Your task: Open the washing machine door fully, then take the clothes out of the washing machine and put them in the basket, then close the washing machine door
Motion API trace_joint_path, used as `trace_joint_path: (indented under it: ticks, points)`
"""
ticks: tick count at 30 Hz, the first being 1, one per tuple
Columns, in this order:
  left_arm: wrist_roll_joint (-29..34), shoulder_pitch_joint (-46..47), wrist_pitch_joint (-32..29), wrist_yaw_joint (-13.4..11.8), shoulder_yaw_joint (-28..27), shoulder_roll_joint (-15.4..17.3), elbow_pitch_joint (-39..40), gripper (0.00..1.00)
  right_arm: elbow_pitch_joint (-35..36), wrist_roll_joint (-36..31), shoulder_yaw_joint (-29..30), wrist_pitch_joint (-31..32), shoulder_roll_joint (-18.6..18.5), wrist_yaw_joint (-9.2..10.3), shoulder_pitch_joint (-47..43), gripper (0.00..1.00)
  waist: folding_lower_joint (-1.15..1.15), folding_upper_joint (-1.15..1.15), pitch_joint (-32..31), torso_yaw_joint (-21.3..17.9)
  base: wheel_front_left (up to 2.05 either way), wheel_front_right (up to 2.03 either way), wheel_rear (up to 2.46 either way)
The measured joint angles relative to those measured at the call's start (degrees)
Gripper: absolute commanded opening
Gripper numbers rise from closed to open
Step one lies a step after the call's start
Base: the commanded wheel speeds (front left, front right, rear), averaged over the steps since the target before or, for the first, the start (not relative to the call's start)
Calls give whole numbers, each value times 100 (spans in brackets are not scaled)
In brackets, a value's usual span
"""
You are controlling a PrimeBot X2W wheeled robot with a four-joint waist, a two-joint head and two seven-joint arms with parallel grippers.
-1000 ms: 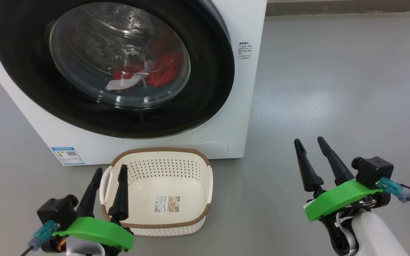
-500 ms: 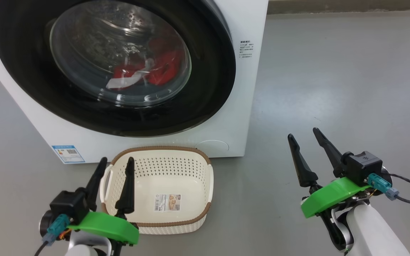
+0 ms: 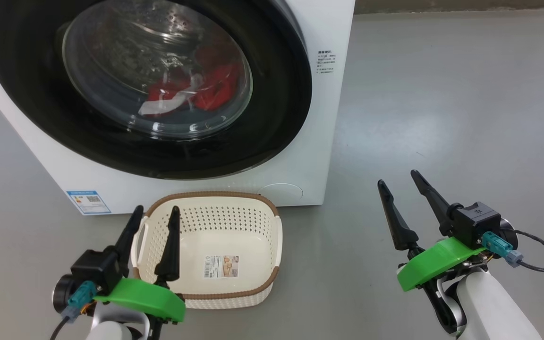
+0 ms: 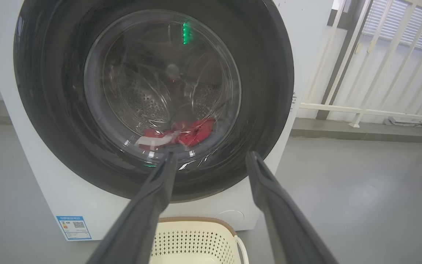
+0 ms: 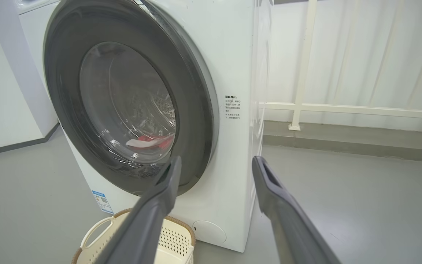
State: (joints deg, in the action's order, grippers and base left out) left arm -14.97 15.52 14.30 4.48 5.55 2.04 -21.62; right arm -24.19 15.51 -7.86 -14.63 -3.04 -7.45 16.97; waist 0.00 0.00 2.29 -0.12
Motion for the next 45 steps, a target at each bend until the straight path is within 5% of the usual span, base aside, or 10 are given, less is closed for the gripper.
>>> trace_joint_path:
  ticks: [11, 13, 17, 21, 25, 35, 45]
  points:
    - [-78, 7, 0, 2, 73, 0, -76, 100, -10, 0, 68, 0, 0, 0, 4, 100, 0, 0, 60, 21, 0, 0, 0]
    - [-85, 10, 0, 2, 103, 0, -74, 100, -9, 0, 118, 0, 0, 0, 14, 79, 0, 0, 94, 33, 0, 0, 0]
    - [-88, 109, 0, 3, 177, 1, -37, 100, -4, 54, 156, 0, 1, 0, 208, 0, 0, 0, 210, 68, 0, 0, 0]
    - [-118, 237, 0, 3, 234, 0, 97, 100, -7, 382, 210, 0, -1, 0, 347, 0, 0, 0, 357, 114, 0, 0, 0]
    - [-177, 243, 0, 4, 305, 1, 232, 100, -135, 1537, 302, 0, -8, 0, 533, 0, 0, 0, 523, 160, 0, 0, 0]
    - [-176, 488, 1, 4, 385, -1, 672, 100, -315, 3226, 75, 3, -27, 0, 1357, 0, 0, 0, 1027, 265, 0, 0, 0]
    - [-176, 862, 1, 2, 417, -3, 978, 100, 186, 5334, -198, 993, -575, 0, 2272, 0, 0, 0, 1765, 416, 0, 0, 0]
